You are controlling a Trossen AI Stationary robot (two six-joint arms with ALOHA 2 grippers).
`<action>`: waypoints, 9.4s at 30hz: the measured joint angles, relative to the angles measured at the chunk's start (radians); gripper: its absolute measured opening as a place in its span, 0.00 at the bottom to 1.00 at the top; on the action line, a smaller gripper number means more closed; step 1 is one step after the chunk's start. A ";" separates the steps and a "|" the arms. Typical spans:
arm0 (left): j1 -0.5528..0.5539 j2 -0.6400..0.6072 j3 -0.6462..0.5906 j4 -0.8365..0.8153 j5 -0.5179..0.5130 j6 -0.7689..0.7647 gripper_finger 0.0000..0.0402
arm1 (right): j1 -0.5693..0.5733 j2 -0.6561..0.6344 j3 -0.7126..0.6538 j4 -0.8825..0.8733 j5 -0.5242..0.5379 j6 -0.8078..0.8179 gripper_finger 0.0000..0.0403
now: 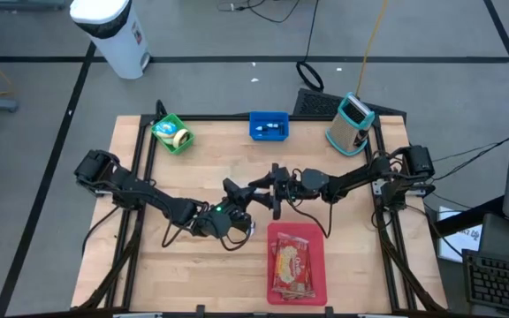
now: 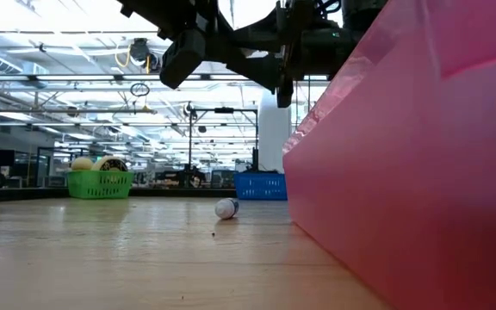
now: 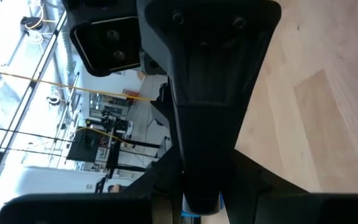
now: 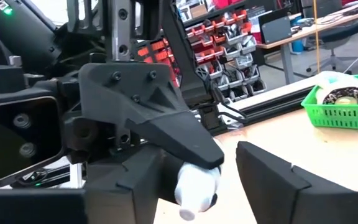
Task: Pick & Place Food Item
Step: Put the black food coloring into the blue bin, then put the blue food coloring into the blue bin
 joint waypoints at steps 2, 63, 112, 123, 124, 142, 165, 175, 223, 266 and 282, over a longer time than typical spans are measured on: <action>0.000 0.000 0.000 -0.001 0.007 -0.015 0.20 | 0.000 0.000 0.000 -0.001 -0.004 0.001 0.45; 0.286 -0.200 -0.625 0.622 0.683 -0.847 0.46 | -0.585 0.034 0.507 -1.191 0.051 -0.106 0.15; 0.317 -0.192 -0.624 0.627 0.685 -0.831 0.46 | -0.622 0.086 0.508 -1.178 0.027 -0.104 0.20; 0.317 -0.192 -0.624 0.626 0.690 -0.831 0.46 | -0.622 0.086 0.508 -1.167 0.027 -0.104 0.21; 0.317 -0.192 -0.624 0.626 0.697 -0.831 0.46 | -0.622 0.086 0.508 -1.167 0.027 -0.104 0.21; 0.317 -0.192 -0.624 0.620 0.701 -0.829 0.46 | -0.622 0.084 0.508 -1.169 0.024 -0.134 0.41; 0.090 -0.072 -0.201 -0.134 0.807 -0.608 0.46 | -0.095 -0.505 0.232 -1.149 -0.095 -0.232 0.50; 0.077 0.161 -0.103 -0.107 0.809 -0.412 0.46 | 0.120 -0.683 -0.136 -0.796 0.009 -0.098 0.49; 0.332 0.226 -0.067 -0.175 1.090 -0.673 0.22 | 0.237 -0.724 -0.236 -0.719 0.178 -0.131 0.49; 0.278 -0.015 0.011 -0.023 0.358 0.008 0.15 | -0.140 -0.200 -0.186 -0.113 -0.020 0.023 0.70; 0.268 -0.015 0.011 -0.019 0.369 -0.023 0.15 | -0.144 -0.195 -0.153 -0.136 -0.081 0.027 0.46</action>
